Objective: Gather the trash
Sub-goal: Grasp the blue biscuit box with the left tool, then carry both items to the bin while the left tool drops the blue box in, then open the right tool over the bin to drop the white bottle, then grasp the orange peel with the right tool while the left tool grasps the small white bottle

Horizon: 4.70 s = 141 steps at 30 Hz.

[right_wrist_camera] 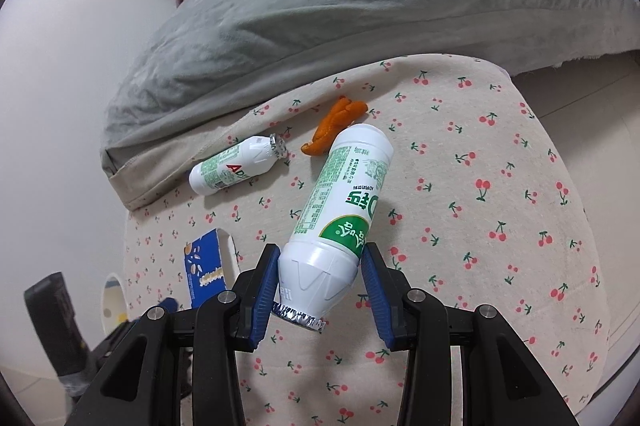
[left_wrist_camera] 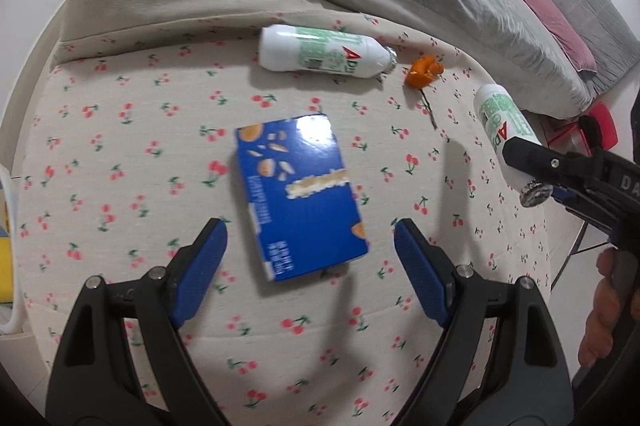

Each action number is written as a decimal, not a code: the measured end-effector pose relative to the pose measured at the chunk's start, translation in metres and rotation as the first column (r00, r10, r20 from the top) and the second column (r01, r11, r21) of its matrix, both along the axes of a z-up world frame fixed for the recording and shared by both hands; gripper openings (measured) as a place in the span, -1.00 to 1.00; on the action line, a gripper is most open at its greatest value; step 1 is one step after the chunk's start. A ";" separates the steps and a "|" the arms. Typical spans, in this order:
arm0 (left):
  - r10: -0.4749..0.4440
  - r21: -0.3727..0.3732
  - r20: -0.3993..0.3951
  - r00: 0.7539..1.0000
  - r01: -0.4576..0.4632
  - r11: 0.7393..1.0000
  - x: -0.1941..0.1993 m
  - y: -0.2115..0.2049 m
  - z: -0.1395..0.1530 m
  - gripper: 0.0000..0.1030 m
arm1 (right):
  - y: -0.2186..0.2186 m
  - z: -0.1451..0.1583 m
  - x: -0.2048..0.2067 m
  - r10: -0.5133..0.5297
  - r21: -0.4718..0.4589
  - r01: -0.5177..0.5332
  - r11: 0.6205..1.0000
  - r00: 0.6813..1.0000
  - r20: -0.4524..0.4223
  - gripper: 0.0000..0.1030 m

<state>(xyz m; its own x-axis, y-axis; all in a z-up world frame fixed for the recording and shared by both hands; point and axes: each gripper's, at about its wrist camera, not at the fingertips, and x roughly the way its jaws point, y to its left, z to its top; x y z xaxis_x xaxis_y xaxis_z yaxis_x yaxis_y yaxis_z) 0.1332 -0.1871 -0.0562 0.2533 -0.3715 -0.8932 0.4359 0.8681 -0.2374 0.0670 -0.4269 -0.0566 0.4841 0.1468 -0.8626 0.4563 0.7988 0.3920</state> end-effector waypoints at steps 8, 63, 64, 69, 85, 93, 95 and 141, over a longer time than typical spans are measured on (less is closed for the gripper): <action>0.003 0.017 -0.006 1.000 -0.003 1.000 -0.001 -0.007 -0.009 0.47 | -0.011 0.000 -0.007 -0.015 0.014 0.015 1.000 1.000 0.005 -0.17; 0.225 -0.018 0.113 0.968 -0.224 0.974 0.011 0.215 0.024 0.29 | 0.125 0.024 0.041 0.239 -0.004 -0.239 0.971 0.970 0.049 -0.17; 0.233 -0.018 0.111 0.966 -0.232 0.972 0.011 0.220 0.024 0.29 | 0.130 0.024 0.042 0.247 -0.005 -0.247 0.969 0.968 0.049 -0.17; 0.278 -0.017 0.102 0.955 -0.278 0.960 0.013 0.249 0.020 0.29 | 0.157 0.024 0.052 0.289 -0.005 -0.289 0.957 0.956 0.049 -0.17; 0.397 -0.028 0.069 0.915 -0.396 0.918 0.019 0.320 0.008 0.30 | 0.242 0.016 0.080 0.408 0.000 -0.408 0.913 0.912 0.038 -0.17; 0.431 -0.022 0.057 0.901 -0.430 0.903 0.023 0.336 0.007 0.52 | 0.273 0.009 0.087 0.456 0.009 -0.457 0.890 0.889 0.045 -0.17; 0.442 -0.008 0.070 0.894 -0.442 0.897 0.022 0.339 0.007 0.57 | 0.281 0.008 0.091 0.466 0.009 -0.467 0.884 0.884 0.048 -0.17; 0.535 0.107 0.111 0.837 -0.545 0.831 0.003 0.383 0.015 0.70 | 0.361 -0.017 0.115 0.610 -0.018 -0.610 0.792 0.790 0.052 0.28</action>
